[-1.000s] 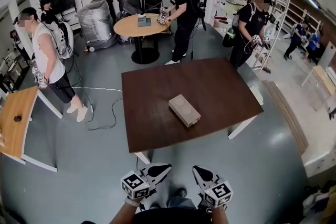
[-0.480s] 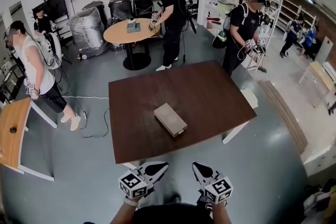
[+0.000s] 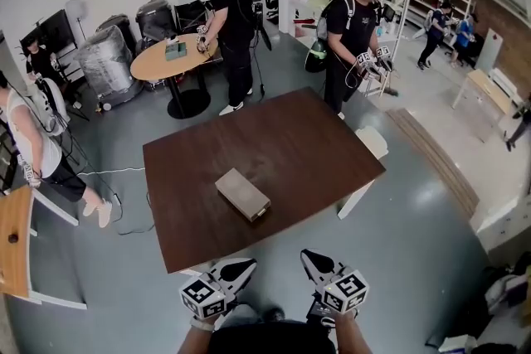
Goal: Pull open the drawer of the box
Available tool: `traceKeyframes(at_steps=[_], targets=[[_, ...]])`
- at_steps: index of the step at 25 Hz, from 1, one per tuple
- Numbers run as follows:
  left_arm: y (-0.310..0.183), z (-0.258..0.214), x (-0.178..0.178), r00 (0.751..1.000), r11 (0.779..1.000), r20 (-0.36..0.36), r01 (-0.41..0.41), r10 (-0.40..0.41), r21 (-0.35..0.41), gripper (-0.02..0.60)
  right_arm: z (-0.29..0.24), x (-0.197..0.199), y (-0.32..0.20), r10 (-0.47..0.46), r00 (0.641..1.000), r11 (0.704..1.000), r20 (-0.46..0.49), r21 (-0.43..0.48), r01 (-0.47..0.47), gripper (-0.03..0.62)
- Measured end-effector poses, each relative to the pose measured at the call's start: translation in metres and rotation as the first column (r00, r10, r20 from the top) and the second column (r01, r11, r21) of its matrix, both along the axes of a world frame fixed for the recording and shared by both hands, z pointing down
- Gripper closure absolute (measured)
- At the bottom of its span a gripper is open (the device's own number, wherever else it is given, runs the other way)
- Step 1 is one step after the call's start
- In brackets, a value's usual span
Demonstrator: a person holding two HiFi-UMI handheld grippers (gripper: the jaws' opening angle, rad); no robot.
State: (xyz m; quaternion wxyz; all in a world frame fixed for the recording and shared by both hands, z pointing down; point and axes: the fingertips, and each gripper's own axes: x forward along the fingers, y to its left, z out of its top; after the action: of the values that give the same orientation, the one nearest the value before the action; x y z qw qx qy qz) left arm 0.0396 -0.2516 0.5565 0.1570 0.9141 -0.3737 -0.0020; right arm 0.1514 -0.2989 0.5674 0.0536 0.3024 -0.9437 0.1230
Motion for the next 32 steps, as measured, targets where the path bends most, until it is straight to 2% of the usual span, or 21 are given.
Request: traceKeyframes(at_steps=[9, 13, 23, 28, 32], targets=[[-0.021, 0.007, 0.006, 0.998, 0.999, -0.03, -0.052, 0.053, 0.007, 0.577, 0.021, 0.012, 0.004, 0.076, 0.997, 0.996, -0.031, -0.045, -0.077, 0.606], [-0.032, 0.01, 0.0, 0.997, 0.997, -0.019, -0.075, 0.075, -0.001, 0.577, 0.023, 0.01, -0.003, 0.127, 0.991, 0.99, -0.041, -0.051, -0.129, 0.606], [-0.089, 0.007, -0.072, 0.998, 0.999, -0.047, -0.043, 0.042, -0.015, 0.577, 0.021, -0.052, -0.063, 0.118, 0.989, 0.991, -0.09, -0.049, -0.123, 0.606], [-0.104, 0.013, -0.098, 0.998, 0.999, -0.05, -0.023, 0.022, -0.028, 0.577, 0.052, -0.075, -0.091, 0.097, 0.972, 0.993, -0.212, -0.049, -0.11, 0.606], [-0.122, 0.017, -0.121, 0.999, 0.999, -0.043, -0.004, 0.003, -0.038, 0.577, 0.069, -0.093, -0.124, 0.085, 0.963, 0.993, -0.257, -0.062, -0.104, 0.606]])
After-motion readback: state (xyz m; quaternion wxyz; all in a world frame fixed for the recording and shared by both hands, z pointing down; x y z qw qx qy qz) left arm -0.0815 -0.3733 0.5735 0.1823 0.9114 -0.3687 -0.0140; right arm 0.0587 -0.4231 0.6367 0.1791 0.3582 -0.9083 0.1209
